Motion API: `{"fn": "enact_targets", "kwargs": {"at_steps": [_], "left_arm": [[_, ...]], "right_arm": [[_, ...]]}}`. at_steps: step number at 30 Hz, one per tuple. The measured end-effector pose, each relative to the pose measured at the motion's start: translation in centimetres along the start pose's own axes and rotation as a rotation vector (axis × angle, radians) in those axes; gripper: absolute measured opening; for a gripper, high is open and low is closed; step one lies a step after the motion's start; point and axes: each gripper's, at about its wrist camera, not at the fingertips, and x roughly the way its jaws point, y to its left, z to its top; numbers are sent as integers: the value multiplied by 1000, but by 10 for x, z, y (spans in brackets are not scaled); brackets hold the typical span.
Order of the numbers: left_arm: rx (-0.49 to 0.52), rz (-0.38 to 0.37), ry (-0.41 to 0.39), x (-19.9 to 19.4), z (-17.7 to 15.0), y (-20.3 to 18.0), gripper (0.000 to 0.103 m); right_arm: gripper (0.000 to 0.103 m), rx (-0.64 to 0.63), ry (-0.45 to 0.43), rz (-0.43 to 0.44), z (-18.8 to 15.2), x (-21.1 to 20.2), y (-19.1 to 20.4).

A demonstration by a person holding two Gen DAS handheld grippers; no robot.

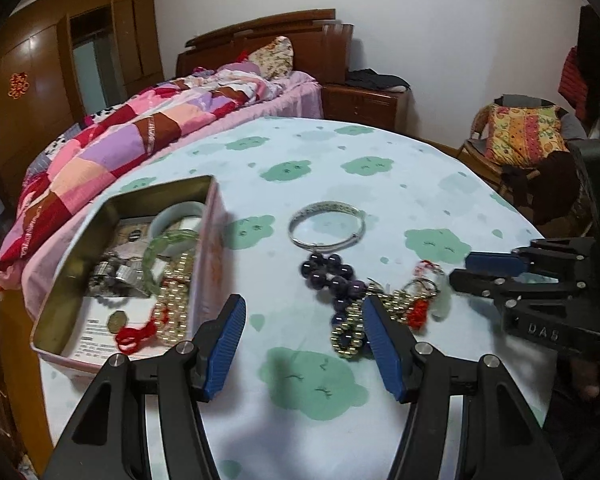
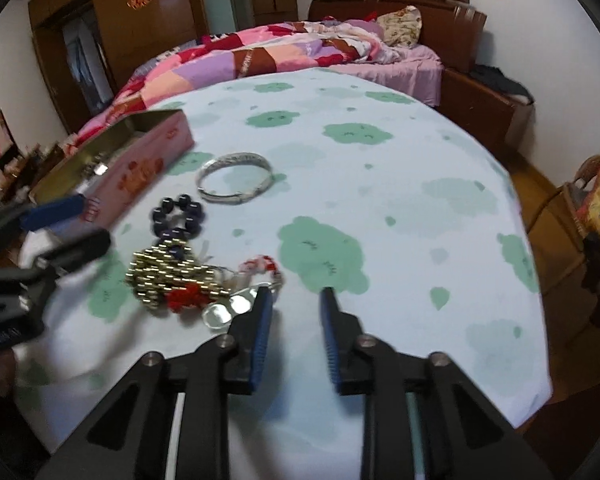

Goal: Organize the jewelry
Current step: 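Grasp the gold bead chain with the left gripper while the right gripper grasps the red-white tassel pendant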

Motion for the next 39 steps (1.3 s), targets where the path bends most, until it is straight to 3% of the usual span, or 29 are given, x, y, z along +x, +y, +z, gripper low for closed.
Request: {"fn": "enact_targets", "kwargs": {"at_steps": [7,12,15,18,20,23,31,36,39], "left_arm": [[6,-52,40,14,1,-11,61],[63,-71,93,30,-1,-26,61],[43,-79,124,36,-3,-22,61],[10,-110,112,30,-7,-13,46],[5,-108,103,26,-9,-11,42],[10,-126,69,16,-9,-9,16],[4,-156,56,12,-12,-5,9],[-10,-150,-6,-6,-7,1,9],[-17,-147,-40,-16,-1,5,9]], "right_arm": [[33,-25,-1,28,-2,0,9],[29,-26,6,-38,-1,2,-1],[30,-5,-3,-42,0,-1,-5],[35,1,-13,-3,0,-3,-1],[35,-5,-14,24,0,-2,4],[35,-10,-9,62,1,2,11],[32,-48,12,25,8,13,17],[12,-51,29,21,7,11,6],[10,-37,28,36,6,7,1]]}}
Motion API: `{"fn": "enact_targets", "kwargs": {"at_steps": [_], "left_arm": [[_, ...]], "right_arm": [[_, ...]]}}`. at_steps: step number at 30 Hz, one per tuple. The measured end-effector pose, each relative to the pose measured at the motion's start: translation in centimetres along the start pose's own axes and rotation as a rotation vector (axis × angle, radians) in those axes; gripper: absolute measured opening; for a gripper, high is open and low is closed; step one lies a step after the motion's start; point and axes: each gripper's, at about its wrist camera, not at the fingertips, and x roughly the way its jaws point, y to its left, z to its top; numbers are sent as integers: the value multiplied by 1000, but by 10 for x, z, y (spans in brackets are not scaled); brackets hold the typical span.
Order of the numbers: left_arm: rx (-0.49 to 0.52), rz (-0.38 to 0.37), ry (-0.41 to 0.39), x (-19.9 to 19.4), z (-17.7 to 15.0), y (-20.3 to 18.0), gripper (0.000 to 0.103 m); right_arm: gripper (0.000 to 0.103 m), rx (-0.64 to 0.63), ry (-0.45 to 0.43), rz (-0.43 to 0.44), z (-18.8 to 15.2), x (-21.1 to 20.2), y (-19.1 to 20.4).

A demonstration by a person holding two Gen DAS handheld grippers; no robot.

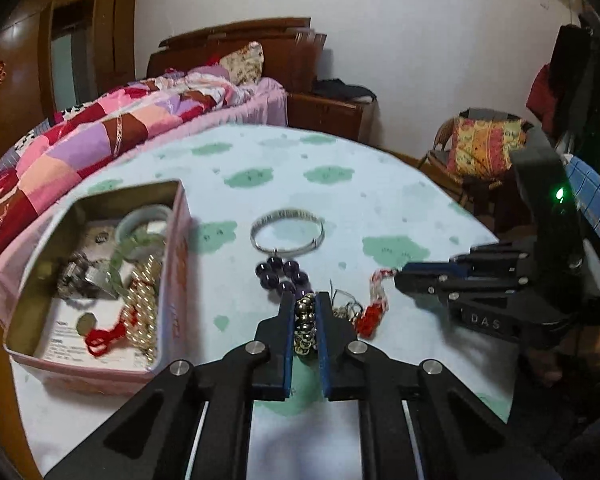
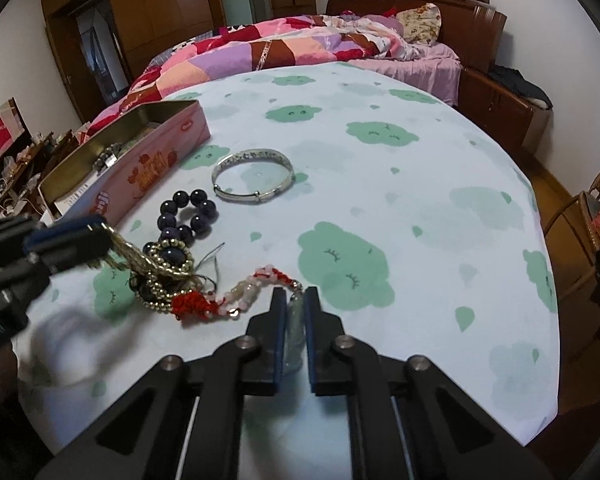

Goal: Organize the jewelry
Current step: 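Lift and carry the gold chain and tassel pendant over the tin with both grippers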

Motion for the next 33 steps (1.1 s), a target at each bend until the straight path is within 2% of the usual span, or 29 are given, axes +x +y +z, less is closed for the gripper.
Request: {"fn": "enact_targets", "kwargs": {"at_steps": [11,19,23,33], "left_arm": [[-39,23,-102,-33,19,15,9],[-32,36,-162,-52,35,17,9],[-39,35,-171,-58,40,23,9],[-41,110,-178,-63,48,42,9]], "right_arm": [[9,41,-82,-38,8,-23,-14],[9,31,-164,1,23,-46,-7],[9,10,-194,11,32,-55,0],[9,-41,-243,49,55,-59,21]]}}
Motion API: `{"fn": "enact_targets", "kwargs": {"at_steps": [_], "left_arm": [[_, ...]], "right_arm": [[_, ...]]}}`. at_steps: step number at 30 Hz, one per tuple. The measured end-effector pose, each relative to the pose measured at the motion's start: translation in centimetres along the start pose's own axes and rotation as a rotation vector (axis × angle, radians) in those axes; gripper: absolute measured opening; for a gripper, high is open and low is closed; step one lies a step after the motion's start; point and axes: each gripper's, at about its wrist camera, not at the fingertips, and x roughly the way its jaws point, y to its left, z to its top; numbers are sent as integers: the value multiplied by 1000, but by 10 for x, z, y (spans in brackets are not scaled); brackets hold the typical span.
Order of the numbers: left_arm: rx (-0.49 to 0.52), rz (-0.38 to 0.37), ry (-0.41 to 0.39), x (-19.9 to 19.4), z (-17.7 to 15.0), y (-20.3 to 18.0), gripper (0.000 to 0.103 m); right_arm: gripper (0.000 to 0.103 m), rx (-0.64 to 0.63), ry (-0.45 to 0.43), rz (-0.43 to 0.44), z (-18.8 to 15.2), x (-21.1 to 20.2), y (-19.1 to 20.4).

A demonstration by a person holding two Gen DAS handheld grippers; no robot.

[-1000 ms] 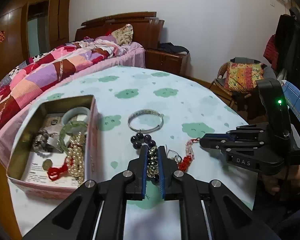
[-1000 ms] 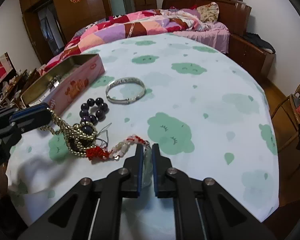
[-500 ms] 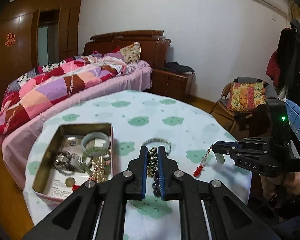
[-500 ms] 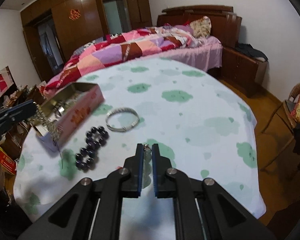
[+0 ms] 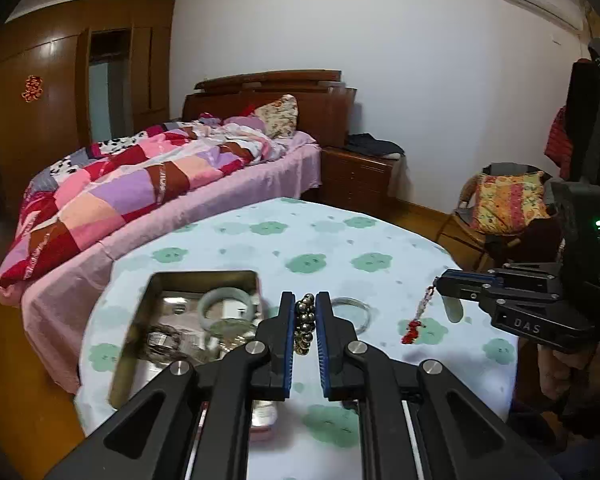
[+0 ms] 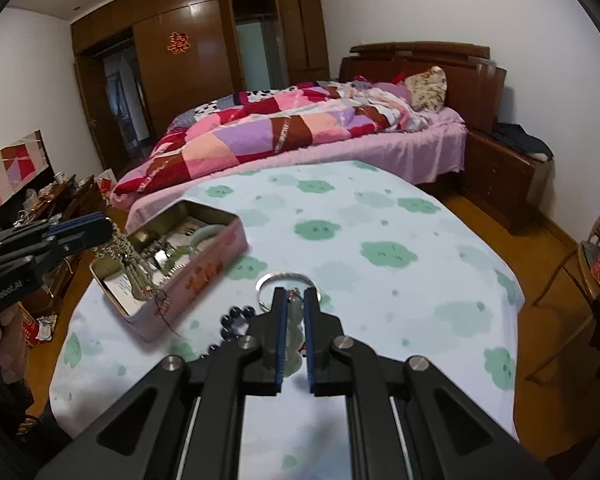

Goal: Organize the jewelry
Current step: 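Lift and carry the gold chain and tassel pendant over the tin with both grippers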

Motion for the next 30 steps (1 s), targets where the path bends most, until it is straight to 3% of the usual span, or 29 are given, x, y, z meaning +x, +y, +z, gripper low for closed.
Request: {"fn": "enact_targets", "kwargs": {"at_steps": [16,30], "left_arm": [[-54,152,-25,-9,16,60,9],[-101,215,-12,0,14,96,9]], "right_arm": [[9,-106,-25,102,40,31,51],[9,-206,-37,166,64,51,103]]}}
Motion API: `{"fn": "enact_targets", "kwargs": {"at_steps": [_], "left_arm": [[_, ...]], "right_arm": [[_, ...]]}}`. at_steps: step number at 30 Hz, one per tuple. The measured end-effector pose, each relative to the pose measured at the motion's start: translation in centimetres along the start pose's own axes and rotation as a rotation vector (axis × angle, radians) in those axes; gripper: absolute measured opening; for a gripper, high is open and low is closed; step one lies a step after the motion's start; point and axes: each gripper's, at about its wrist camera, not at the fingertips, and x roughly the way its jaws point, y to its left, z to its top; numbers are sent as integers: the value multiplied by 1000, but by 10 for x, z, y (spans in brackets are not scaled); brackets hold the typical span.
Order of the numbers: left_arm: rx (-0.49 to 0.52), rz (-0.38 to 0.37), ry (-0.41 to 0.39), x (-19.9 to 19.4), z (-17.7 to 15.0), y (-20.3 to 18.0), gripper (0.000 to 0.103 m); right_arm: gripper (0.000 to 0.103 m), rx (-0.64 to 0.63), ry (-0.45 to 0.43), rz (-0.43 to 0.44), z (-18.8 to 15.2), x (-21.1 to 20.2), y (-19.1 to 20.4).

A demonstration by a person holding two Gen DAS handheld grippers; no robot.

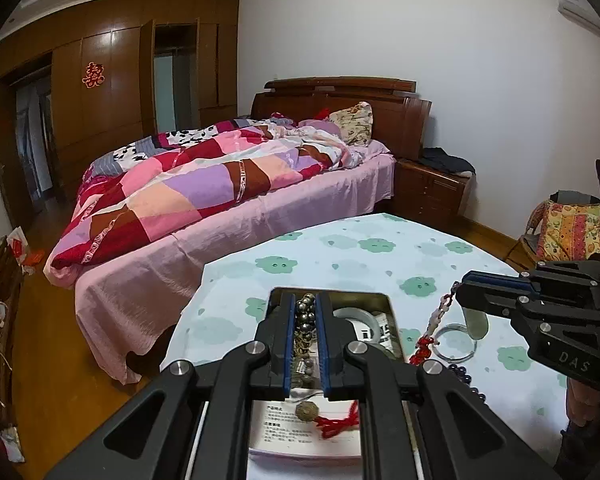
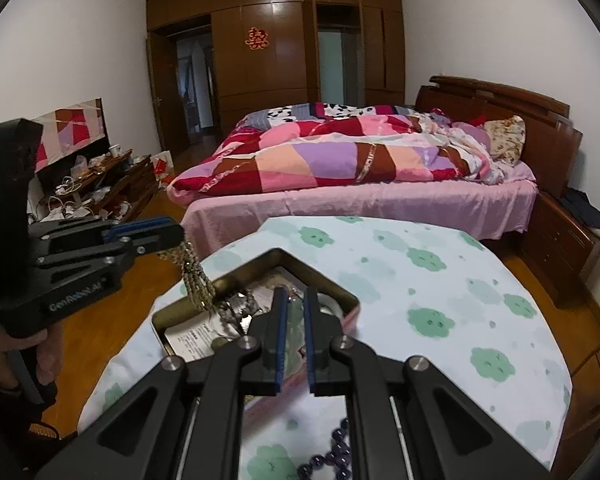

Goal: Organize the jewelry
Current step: 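Lift and carry the gold chain and tassel pendant over the tin with both grippers, then lower the gold chain into the tin with the left gripper while the right gripper releases the pendant there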

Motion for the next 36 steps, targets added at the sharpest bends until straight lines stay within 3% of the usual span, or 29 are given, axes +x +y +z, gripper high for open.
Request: {"fn": "enact_targets", "kwargs": {"at_steps": [18,36], "left_arm": [[-44,28,84,41,-16,21,9],[-36,27,159,59,-39,17,9]], "right_arm": [[9,-17,33,37,10,39,19],[9,5,119,48,-9,64,15]]}}
